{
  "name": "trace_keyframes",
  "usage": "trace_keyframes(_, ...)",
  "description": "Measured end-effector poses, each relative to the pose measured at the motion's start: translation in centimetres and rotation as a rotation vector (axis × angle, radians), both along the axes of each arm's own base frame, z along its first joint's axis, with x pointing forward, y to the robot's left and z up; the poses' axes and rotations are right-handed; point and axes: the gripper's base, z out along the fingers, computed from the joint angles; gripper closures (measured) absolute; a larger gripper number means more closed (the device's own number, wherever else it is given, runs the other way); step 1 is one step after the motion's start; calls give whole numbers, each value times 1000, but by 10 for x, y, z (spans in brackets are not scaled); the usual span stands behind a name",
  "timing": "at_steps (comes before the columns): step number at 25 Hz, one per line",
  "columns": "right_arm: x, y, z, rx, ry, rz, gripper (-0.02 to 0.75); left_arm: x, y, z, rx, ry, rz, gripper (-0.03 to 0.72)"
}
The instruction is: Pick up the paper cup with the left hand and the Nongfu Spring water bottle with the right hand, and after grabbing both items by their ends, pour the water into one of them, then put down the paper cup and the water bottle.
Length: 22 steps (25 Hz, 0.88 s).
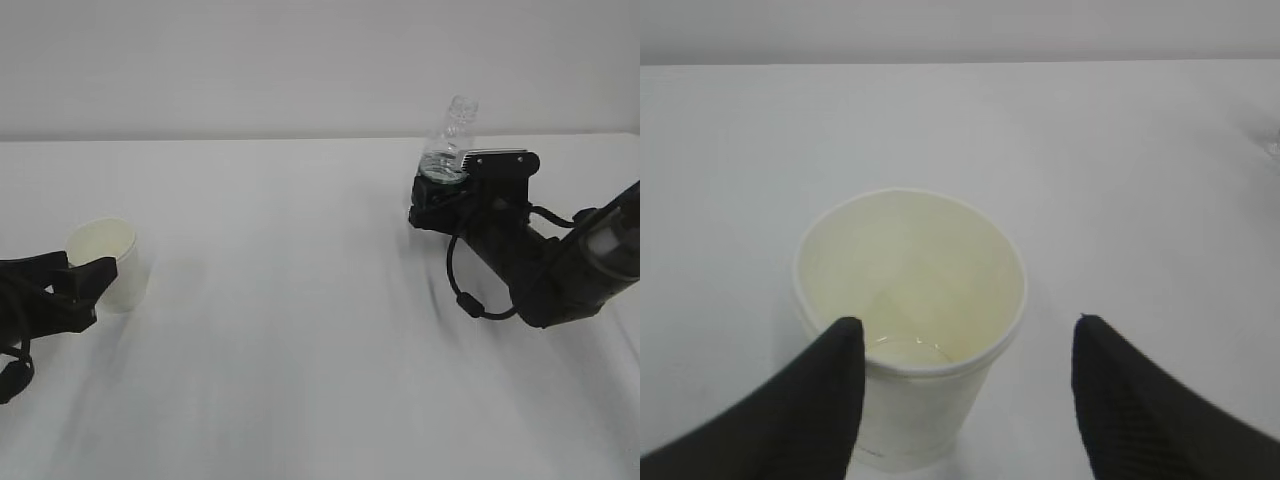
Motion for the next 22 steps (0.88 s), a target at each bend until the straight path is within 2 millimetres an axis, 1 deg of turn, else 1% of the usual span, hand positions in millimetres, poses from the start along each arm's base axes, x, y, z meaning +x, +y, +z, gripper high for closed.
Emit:
trace_keyframes(10,-29,-6,-7,5,-18,2,213,0,0,0,0,0,0,226)
trace_keyframes(12,-30,-7,-6,5,-18,2,220,0,0,0,0,0,0,226)
trace_keyframes(17,-31,-7,0,1,-10,6,282,0,0,0,0,0,0,226)
trace_keyframes(22,-30,-6,11,6,-36,11,297,0,0,0,0,0,0,227)
